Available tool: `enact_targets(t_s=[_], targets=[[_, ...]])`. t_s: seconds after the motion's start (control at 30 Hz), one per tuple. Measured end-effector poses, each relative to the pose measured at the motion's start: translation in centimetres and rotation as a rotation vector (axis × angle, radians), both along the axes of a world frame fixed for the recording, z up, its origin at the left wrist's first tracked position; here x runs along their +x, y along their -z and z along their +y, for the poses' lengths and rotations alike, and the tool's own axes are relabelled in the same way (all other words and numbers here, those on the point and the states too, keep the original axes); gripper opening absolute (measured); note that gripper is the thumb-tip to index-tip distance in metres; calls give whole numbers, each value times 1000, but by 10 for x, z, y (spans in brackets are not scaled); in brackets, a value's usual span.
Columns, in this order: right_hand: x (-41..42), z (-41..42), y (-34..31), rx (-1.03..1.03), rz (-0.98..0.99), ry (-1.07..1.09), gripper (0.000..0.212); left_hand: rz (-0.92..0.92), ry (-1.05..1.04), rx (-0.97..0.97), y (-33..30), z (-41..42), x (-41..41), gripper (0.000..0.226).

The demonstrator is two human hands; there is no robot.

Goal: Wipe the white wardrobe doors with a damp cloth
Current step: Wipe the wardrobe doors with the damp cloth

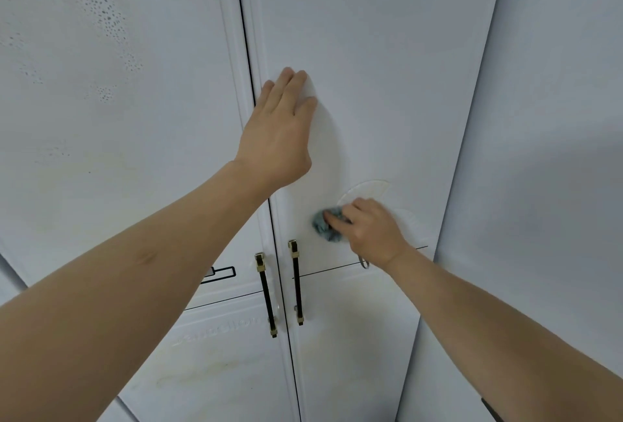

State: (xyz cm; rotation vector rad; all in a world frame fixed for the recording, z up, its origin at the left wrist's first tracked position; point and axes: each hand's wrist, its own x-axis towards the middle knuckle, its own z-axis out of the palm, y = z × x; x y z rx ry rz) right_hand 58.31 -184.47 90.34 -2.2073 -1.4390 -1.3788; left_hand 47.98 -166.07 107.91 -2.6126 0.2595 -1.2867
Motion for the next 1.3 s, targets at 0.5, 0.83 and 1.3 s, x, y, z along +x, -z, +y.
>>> enact_targets(t_s=[0.5, 0.83, 1.3], targets=[[28, -39, -96, 693, 308, 287, 47, 102, -311, 60, 18, -23, 20, 133], [3, -24, 18, 210, 484, 122, 43, 140, -229, 119, 39, -49, 26, 108], [45, -64, -74, 704, 460, 339, 42, 137, -279, 28, 40, -69, 35, 104]])
